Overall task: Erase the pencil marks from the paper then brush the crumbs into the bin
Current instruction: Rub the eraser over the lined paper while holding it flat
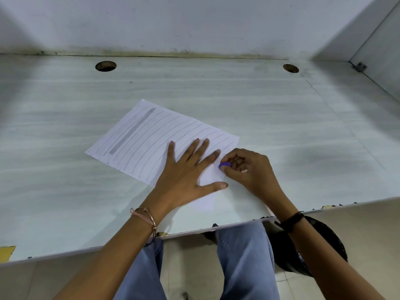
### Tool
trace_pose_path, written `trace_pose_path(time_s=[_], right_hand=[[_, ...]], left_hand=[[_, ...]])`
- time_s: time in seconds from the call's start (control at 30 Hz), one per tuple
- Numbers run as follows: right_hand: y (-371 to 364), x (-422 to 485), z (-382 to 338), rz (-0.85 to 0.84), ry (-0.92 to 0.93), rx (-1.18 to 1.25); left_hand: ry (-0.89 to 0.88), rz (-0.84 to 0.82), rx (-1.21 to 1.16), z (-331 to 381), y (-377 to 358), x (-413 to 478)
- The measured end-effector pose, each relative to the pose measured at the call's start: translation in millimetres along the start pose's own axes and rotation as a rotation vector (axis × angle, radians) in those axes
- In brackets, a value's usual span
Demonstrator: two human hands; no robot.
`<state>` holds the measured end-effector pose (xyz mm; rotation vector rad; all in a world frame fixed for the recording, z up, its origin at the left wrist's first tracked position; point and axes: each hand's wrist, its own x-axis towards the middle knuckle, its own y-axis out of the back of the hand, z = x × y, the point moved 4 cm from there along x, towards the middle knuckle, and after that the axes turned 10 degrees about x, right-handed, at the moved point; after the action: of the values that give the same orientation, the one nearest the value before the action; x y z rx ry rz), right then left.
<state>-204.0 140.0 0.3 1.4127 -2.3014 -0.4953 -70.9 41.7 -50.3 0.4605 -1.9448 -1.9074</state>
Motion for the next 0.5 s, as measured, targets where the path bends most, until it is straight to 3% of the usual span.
trace_pose_path(time_s=[0.1, 0.23, 0.37, 0.5], right_hand=[[-8.6, -0.6, -8.1, -0.118, 0.072, -0.104], [9.5, 18.9, -4.8, 0.046, 0.031, -0.129], [-7.9, 5.9, -16.0, -0.222, 0.070, -0.160], [12.4, 24.5, -10.2, -0.035, 0.022, -0.150]], left_hand=[[-0.013, -0.011, 0.043, 0.3, 0.3, 1.8], [-0.005, 0.010, 0.025, 0.0, -2.3, 1.8], [-0.014, 0.013, 0.025, 0.1, -1.1, 3.3], [-0.010, 0.038, 0.016, 0.5, -2.2, 1.9]])
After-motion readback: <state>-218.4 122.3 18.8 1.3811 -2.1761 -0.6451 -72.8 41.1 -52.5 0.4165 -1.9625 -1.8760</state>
